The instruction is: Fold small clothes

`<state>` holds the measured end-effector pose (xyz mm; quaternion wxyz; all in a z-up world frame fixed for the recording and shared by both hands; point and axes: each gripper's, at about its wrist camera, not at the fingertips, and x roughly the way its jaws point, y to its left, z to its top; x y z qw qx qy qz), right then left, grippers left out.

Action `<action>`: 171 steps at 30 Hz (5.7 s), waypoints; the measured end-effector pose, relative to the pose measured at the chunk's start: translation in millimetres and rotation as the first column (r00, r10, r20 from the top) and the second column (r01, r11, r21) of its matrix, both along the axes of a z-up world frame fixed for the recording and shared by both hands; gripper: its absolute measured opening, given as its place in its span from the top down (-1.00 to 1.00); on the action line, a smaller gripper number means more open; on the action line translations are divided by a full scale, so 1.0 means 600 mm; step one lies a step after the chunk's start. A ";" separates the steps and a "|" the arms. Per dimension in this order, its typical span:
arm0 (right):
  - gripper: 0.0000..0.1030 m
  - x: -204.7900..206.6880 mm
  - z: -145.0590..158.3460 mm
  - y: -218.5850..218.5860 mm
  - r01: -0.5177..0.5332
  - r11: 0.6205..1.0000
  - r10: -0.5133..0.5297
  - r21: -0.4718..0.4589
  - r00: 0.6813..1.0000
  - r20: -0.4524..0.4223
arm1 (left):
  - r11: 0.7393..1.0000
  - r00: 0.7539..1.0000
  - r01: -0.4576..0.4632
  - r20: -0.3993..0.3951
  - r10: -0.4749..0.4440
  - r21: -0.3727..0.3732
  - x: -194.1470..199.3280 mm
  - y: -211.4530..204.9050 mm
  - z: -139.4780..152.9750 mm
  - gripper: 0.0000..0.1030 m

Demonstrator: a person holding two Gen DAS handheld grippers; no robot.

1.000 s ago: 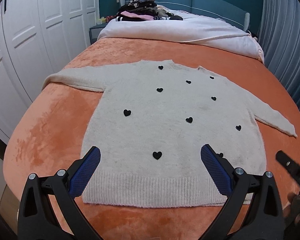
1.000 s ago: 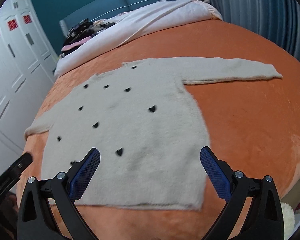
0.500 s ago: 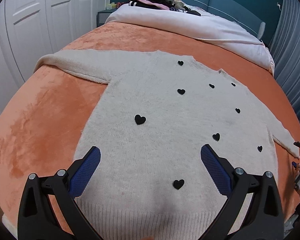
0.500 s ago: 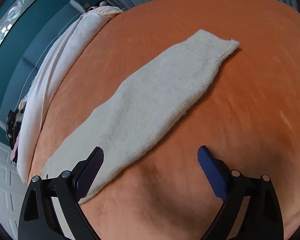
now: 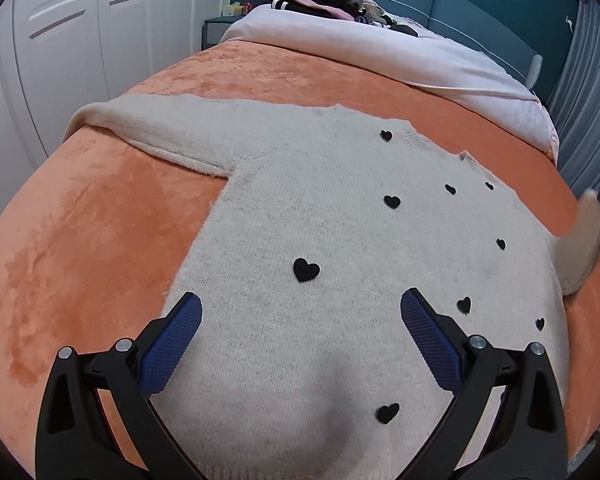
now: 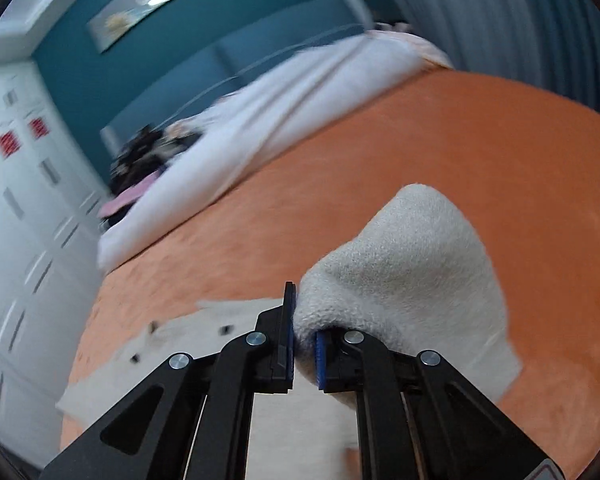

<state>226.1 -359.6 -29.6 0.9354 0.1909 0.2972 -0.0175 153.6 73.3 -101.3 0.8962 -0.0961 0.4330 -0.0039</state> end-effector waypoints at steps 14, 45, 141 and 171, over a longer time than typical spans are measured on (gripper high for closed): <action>0.01 -0.004 -0.155 0.288 -0.323 0.936 0.275 -0.139 0.918 -0.285 | 1.000 0.996 0.012 0.093 -0.011 -0.008 0.030 0.042 0.046 -0.90; 0.63 0.114 -0.003 0.396 -0.419 0.904 0.422 0.090 0.906 -0.022 | 0.990 0.999 0.002 -0.041 0.004 0.142 -0.005 0.000 0.001 -0.91; -0.56 -0.081 -0.086 0.394 -0.215 0.975 0.197 -0.061 0.955 -0.220 | 0.952 0.984 -0.176 0.081 0.160 0.252 0.142 0.219 0.037 -0.90; -0.63 -0.117 -0.111 0.311 -0.090 0.992 0.069 -0.085 0.973 -0.222 | 0.943 0.929 0.211 0.352 -0.112 -0.257 0.315 0.142 0.216 0.80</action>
